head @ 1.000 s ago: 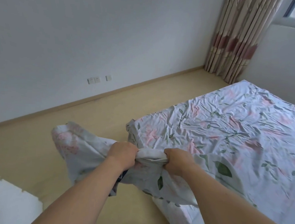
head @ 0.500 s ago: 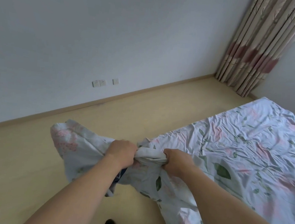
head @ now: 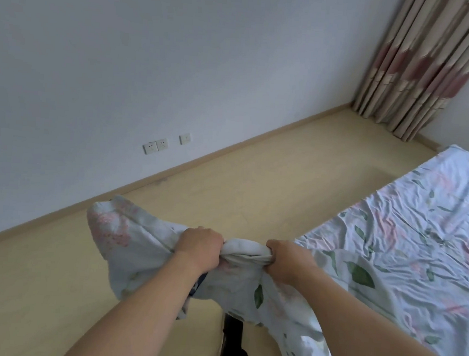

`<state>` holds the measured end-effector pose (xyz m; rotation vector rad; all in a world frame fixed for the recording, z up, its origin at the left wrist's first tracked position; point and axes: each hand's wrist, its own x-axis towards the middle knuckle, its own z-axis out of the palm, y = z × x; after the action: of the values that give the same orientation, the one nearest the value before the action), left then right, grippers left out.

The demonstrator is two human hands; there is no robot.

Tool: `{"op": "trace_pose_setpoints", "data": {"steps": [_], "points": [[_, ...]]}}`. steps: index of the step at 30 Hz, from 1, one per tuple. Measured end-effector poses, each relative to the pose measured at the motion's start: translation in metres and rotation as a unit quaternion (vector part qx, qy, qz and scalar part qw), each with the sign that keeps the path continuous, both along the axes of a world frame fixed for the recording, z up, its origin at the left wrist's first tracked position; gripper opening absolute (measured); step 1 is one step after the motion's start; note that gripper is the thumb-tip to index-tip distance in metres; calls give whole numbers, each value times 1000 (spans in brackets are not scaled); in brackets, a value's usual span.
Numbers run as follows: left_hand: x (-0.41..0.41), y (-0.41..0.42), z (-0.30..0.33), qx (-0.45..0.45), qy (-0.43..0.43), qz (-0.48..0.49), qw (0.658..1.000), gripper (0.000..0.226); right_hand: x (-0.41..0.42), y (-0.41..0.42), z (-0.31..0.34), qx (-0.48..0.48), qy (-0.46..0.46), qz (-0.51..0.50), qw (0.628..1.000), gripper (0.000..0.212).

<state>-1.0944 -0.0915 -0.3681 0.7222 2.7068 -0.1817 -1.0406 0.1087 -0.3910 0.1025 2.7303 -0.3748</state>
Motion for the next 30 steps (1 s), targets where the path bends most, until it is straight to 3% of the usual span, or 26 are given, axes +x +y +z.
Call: {"op": "trace_pose_setpoints", "data": {"steps": [7, 14, 30], "points": [[-144, 10, -14, -18, -29, 5, 999, 16, -147, 9, -17, 5, -10, 13, 1000, 6], [-282, 10, 7, -9, 22, 3, 1000, 18, -285, 9, -1, 5, 39, 27, 999, 5], [-646, 74, -20, -1, -22, -109, 994, 20, -597, 65, -15, 21, 22, -87, 996, 6]]}}
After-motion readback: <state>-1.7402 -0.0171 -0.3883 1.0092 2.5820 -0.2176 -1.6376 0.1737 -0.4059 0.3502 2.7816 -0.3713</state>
